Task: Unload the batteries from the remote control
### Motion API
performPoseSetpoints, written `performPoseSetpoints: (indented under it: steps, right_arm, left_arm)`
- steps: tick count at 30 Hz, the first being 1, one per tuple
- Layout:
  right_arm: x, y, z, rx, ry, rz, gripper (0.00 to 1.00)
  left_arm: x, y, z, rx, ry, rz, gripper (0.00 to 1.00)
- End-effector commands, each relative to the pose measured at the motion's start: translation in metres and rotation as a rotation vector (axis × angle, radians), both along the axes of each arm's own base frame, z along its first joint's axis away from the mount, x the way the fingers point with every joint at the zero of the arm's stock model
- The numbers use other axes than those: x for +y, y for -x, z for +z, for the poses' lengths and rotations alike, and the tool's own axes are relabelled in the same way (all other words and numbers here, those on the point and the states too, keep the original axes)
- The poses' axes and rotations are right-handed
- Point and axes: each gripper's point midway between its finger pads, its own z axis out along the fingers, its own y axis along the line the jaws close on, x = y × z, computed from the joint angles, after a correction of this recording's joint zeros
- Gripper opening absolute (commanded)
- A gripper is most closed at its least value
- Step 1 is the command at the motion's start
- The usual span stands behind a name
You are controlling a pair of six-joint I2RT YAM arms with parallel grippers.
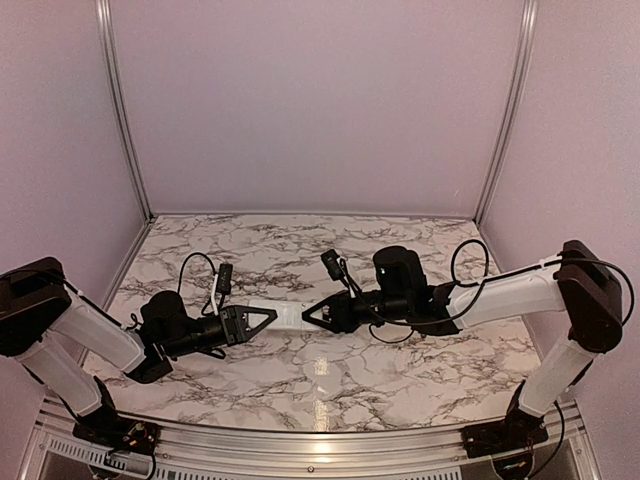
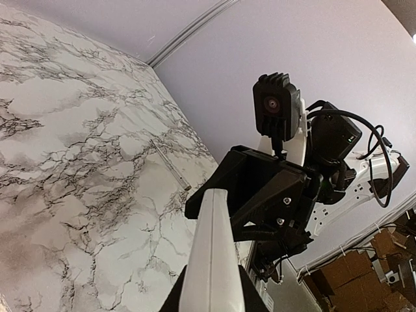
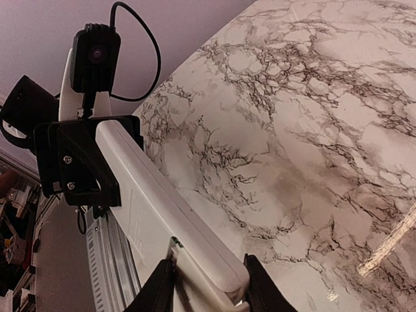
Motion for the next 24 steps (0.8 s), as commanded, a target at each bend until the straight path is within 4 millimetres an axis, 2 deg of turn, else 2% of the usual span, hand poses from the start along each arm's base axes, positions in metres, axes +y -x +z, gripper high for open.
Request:
performPoseSetpoints:
  steps: [1, 7, 24]
  right_arm:
    - [0.0099, -0.0066, 0.0091, -0.048, -0.006, 0.001, 0.3]
    - [0.0108, -0.006, 0.0095, -0.047, -0.007, 0.008, 0.3]
    - [0.0136, -0.0052, 0.0025, -0.03, 0.004, 0.023, 0.41]
  left_arm:
    - [-0.0053, 0.0037, 0.0156, -0.019, 0.045, -0.029, 0.0]
    - [-0.0056, 0.0034, 0.0154, -0.018, 0.044, -0.028, 0.0]
    - [-0.0079, 0.0036, 0.0149, -0.019, 0.043, -0.038, 0.0]
